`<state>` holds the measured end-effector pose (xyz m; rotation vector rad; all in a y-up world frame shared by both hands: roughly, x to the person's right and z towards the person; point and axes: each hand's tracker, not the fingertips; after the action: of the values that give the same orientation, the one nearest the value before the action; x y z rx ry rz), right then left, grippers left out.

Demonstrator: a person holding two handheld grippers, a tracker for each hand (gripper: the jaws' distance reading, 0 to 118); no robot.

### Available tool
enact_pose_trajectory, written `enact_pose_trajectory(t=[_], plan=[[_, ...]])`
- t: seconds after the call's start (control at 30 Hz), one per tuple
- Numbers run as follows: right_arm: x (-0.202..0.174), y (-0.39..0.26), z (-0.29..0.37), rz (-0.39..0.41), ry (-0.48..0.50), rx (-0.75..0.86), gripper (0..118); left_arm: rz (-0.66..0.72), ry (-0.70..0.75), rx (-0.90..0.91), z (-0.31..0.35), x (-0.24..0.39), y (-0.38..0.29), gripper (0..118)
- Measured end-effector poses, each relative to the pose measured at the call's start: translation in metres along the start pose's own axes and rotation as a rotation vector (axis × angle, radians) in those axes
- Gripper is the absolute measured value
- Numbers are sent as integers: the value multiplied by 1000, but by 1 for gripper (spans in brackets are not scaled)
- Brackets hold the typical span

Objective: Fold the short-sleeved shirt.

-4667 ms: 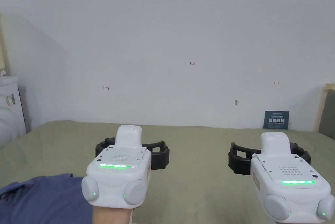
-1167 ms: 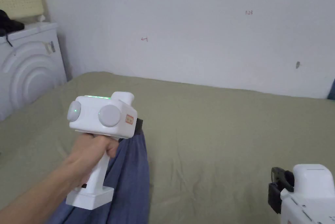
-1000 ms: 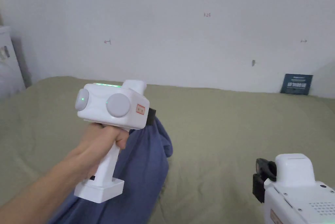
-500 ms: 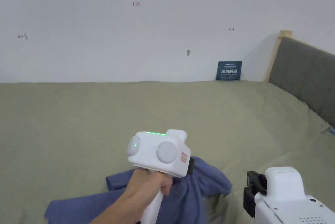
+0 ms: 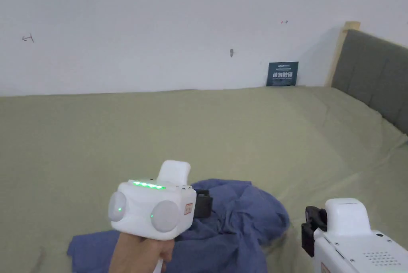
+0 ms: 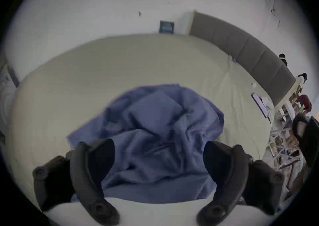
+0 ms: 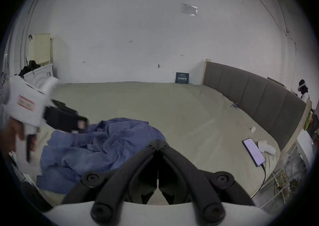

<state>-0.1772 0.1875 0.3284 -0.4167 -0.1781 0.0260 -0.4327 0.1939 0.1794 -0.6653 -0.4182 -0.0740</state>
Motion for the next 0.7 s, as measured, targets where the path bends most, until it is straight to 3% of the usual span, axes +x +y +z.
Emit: enact_pose_trajectory(t=[0.03,0.1,0.2,0.27,0.37,0.7], plan=[[-4,1,5,3,-1,12,0,18,25,59,29,-13,-3,66],[-9,2,14,6,14,39,0,36,120,139,81,-31,-15,0],[-18,-1,26,20,25,77,0,87,152,205,156,-64,-42,0],[-24,-1,33,27,29,97,0,120,251,258,203,-80,-63,0],[-32,1,43,10,51,110,0,164,362,318,232,-106,-88,0],[-54,6,46,16,84,121,0,210,385,310,233,-131,-98,0]])
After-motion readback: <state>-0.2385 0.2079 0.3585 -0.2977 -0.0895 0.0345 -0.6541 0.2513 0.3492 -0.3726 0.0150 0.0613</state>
